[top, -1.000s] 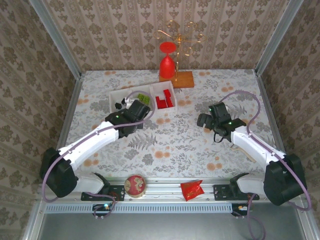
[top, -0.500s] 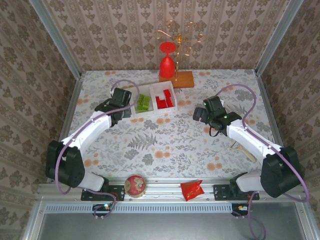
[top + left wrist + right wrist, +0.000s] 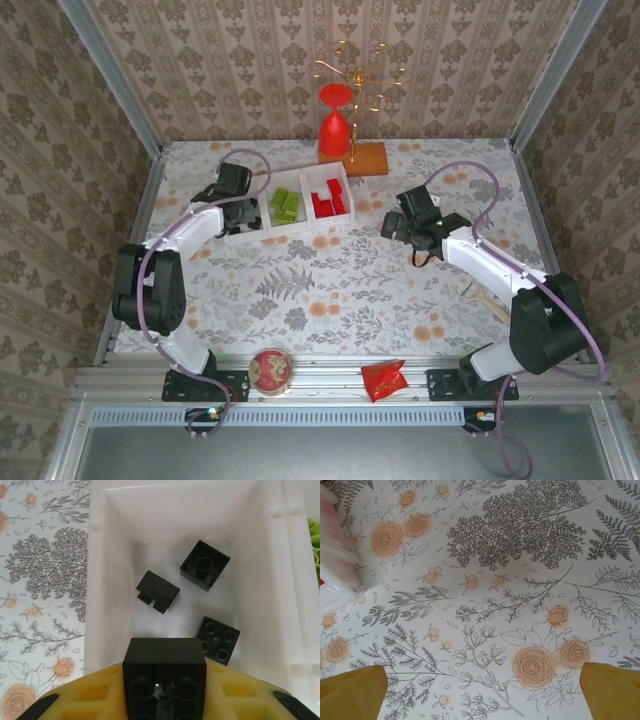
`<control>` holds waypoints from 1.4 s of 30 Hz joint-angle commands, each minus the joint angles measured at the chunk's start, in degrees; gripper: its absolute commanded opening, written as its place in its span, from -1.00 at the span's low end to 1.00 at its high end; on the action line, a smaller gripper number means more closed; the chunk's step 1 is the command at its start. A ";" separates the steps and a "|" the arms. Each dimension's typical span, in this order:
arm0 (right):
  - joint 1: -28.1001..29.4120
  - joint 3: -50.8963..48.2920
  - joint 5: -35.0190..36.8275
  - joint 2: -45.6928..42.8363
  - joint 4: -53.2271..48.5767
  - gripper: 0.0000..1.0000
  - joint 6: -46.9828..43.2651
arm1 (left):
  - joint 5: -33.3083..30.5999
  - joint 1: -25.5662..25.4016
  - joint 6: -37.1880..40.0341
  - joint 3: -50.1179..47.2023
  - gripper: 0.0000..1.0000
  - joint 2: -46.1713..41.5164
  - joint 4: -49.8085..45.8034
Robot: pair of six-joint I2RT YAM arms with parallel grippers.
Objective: Sort the legos into containers by color
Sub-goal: Place the lego in the container, then reset both arms
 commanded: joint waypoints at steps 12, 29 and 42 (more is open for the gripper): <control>0.42 2.44 3.41 1.99 -3.07 1.00 1.17 | 1.36 0.50 1.61 3.63 0.16 1.67 0.86; 0.44 -1.61 12.03 -7.02 -4.56 1.00 0.93 | -5.31 0.42 0.02 -12.01 0.99 -21.72 3.12; 0.18 -8.85 21.01 -16.48 -3.19 1.00 -1.95 | -14.81 2.75 3.40 -30.37 1.00 -42.51 13.15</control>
